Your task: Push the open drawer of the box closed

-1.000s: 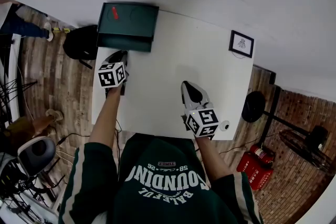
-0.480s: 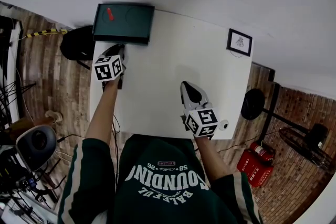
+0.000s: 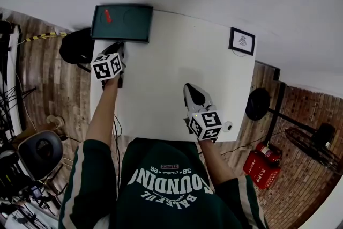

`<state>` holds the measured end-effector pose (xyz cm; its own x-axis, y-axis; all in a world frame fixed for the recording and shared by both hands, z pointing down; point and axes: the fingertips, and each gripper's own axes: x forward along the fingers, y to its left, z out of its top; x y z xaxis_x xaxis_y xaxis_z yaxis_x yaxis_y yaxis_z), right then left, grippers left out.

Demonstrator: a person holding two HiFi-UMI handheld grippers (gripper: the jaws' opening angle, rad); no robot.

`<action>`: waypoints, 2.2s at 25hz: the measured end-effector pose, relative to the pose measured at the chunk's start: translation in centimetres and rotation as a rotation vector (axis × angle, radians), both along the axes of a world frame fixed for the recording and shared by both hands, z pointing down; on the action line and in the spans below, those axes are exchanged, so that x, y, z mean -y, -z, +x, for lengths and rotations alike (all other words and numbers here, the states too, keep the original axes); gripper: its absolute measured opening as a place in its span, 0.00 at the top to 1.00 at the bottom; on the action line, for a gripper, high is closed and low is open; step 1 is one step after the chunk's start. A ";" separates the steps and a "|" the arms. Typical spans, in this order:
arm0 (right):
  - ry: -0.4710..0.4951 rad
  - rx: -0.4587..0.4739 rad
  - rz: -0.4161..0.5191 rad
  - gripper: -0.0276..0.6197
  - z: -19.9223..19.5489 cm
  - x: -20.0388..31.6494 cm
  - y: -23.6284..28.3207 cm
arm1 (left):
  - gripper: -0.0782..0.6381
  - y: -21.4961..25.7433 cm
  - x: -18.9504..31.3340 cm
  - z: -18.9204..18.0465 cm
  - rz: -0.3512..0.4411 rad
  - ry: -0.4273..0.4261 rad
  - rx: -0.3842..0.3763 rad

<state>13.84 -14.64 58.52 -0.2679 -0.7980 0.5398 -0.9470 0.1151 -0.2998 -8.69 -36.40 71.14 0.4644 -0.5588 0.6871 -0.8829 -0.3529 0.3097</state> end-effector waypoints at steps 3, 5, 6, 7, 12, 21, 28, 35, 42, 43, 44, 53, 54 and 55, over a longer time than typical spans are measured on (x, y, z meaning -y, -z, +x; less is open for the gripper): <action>-0.001 -0.001 0.001 0.96 0.2 -0.2 0.1 | 0.72 0.1 0.3 0.1 0.001 0.006 -0.001; -0.003 -0.001 0.003 0.96 0.4 -0.4 0.2 | 0.72 0.2 0.4 0.2 0.002 0.004 0.000; -0.003 -0.002 0.004 0.96 0.4 -0.5 0.2 | 0.72 0.2 0.4 0.2 0.003 0.001 0.003; -0.003 -0.002 0.005 0.96 0.4 -0.6 0.3 | 0.72 0.3 0.5 0.2 0.003 -0.002 0.008; -0.001 -0.002 0.011 0.96 0.2 -0.9 0.4 | 0.72 0.3 0.4 0.5 -0.016 -0.023 0.002; 0.003 -0.025 0.061 0.96 -0.4 -1.1 1.9 | 0.71 3.1 -3.4 0.9 0.035 -0.103 0.007; 0.012 -0.032 0.142 0.96 -1.7 -0.8 4.7 | 0.73 8.0 -8.0 0.4 0.146 -0.179 0.018; 0.012 -0.057 0.225 0.96 -2.9 -0.9 8.2 | 0.82 13.7 -11.8 -0.3 0.272 -0.223 -0.016; 0.014 -0.090 0.306 0.96 -3.7 -1.3 11.7 | 0.82 19.0 -14.7 -0.5 0.385 -0.246 -0.061; 0.014 -0.093 0.316 0.96 -3.8 -1.3 12.1 | 0.82 19.5 -14.8 -0.5 0.397 -0.248 -0.067; 0.012 -0.096 0.325 0.96 -3.9 -1.2 12.5 | 0.82 20.0 -15.0 -0.5 0.405 -0.248 -0.072; 0.009 -0.122 0.377 0.96 -4.2 -1.4 14.6 | 0.82 22.1 -16.0 -0.7 0.458 -0.267 -0.082; 0.009 -0.126 0.380 0.96 -4.3 -1.5 14.5 | 0.82 22.2 -16.2 -0.8 0.461 -0.269 -0.080; 0.010 -0.129 0.383 0.96 -4.4 -1.6 14.5 | 0.82 22.2 -16.4 -0.8 0.462 -0.269 -0.080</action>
<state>9.47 -12.99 43.98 -0.2259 -0.9458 0.2332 -0.9724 0.2046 -0.1120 -9.53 -20.03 48.93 0.6738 -0.6483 0.3545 -0.7224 -0.6789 0.1313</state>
